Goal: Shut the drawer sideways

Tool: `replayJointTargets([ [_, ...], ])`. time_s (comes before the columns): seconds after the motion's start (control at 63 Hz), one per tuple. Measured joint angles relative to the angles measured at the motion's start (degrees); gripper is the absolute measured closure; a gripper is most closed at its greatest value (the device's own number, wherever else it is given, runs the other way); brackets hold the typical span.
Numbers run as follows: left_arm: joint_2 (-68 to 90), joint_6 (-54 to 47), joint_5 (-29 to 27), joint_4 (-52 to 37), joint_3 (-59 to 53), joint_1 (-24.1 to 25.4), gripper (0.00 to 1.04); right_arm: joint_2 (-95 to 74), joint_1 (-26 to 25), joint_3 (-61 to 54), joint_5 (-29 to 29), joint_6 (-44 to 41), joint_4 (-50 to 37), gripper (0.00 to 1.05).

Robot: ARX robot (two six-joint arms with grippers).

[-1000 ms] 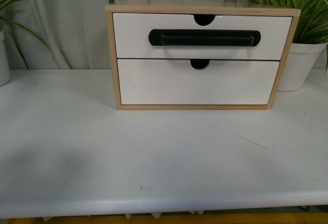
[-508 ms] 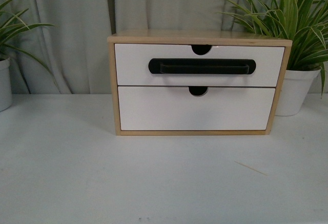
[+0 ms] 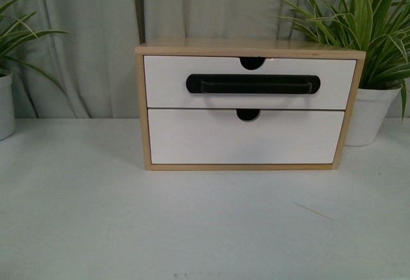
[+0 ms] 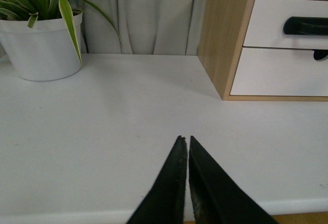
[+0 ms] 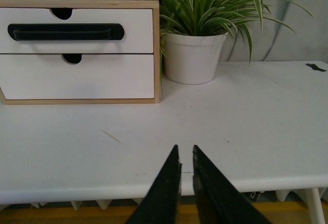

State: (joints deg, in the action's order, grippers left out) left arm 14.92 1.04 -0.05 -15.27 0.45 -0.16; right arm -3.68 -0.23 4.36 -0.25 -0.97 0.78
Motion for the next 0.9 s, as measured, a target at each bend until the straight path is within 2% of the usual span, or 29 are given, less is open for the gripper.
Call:
replayJointTargets([
  [0.032, -0.48, 0.07, 0.00, 0.59, 0.00, 0.02, 1.01, 0.24, 0.00, -0.24, -0.02, -0.09, -0.07, 1.04],
  [0.317, -4.90, -0.57, 0.02, 5.03, 0.00, 0.02, 1.01, 2.43, 0.00, -2.62, 0.04, 0.20, -0.59, 1.03],
  [0.381, -9.86, -0.59, 0.00, 11.72, 0.00, 0.02, 1.01, 3.34, 0.00, -3.96, 0.00, 0.20, -0.57, 1.03],
  [0.444, -13.55, -0.61, 0.04, 14.73, 0.00, 0.02, 1.01, 3.34, 0.00, -4.02, 0.04, 0.22, -0.57, 1.03],
  [0.762, -14.67, -0.59, 0.02, 15.15, 0.00, 0.02, 1.01, 3.45, 0.00, -4.02, 0.02, 0.22, -0.57, 1.03],
  [0.794, -14.67, -0.59, 0.02, 15.15, 0.00, 0.02, 0.94, 3.45, 0.00, -4.02, 0.00, 0.22, -0.57, 1.00],
  [0.841, -14.67, -0.59, 0.02, 15.15, 0.00, 0.02, 0.81, 3.45, 0.00, -4.02, 0.00, 0.22, -0.57, 0.87],
  [0.905, -14.67, -0.59, 0.02, 15.15, 0.00, 0.02, 0.71, 3.45, 0.00, -4.00, 0.02, 0.22, -0.57, 0.75],
])
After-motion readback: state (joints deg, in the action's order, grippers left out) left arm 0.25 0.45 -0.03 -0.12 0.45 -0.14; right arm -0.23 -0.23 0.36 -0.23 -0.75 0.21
